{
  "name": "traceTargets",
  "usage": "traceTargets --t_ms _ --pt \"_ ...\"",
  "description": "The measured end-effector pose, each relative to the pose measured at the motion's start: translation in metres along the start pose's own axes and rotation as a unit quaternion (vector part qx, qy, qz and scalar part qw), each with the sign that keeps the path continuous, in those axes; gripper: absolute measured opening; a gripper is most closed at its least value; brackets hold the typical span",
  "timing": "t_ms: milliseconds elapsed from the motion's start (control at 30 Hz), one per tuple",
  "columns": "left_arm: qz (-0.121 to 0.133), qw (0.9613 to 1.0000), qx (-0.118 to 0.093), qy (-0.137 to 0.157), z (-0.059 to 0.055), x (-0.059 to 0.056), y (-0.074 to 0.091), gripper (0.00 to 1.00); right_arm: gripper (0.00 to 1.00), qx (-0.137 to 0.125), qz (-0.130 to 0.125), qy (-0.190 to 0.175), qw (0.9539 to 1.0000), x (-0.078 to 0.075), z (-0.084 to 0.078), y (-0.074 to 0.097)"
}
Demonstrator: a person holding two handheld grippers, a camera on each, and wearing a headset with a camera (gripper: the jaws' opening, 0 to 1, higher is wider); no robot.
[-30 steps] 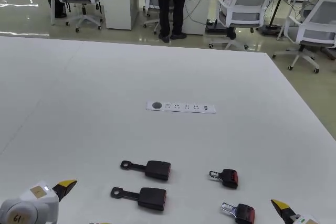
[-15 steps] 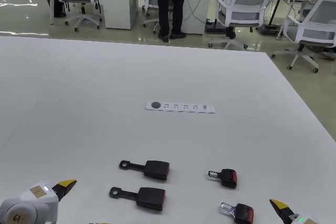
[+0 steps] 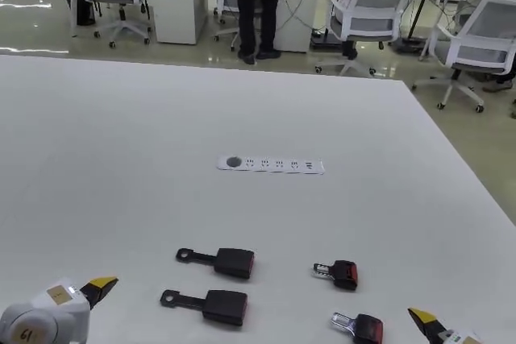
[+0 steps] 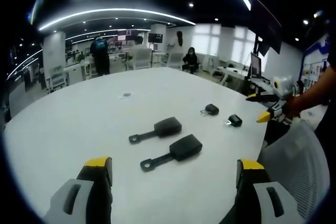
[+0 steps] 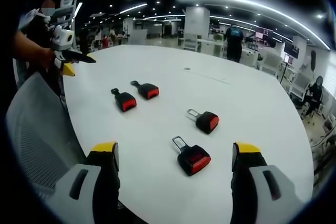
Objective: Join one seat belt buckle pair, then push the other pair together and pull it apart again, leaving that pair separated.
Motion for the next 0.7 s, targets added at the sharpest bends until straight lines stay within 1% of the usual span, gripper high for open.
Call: traceTargets --t_ms 67,400,500,700 --pt "-0.002 1.0000 0.000 -0.002 0.002 -0.001 -0.002 1.00 0.89 0.001 0.000 0.001 1.0000 -0.001 0.000 0.000" --pt "-0.010 0.9998 0.008 -0.013 0.003 0.001 -0.010 1.00 0.89 0.009 0.003 -0.004 0.9999 -0.004 -0.006 -0.004" --pt "-0.012 0.9998 0.009 -0.013 0.003 0.004 -0.014 1.00 0.88 0.014 0.004 -0.001 0.9999 -0.005 -0.007 -0.005" --pt "-0.020 0.9994 0.016 -0.021 0.004 0.007 -0.024 1.00 0.87 0.020 0.007 -0.008 0.9997 -0.008 -0.008 -0.008"
Point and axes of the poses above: the centre of the closed fingertips' face, and the gripper's own axes: y roughly backward along the fingers, x roughly to its left, z roughly out of its top, the point moved 9 cm from there along y, roughly backward along the fingers, and after that the axes turned 1 degree about y, right-handed, at the moved point
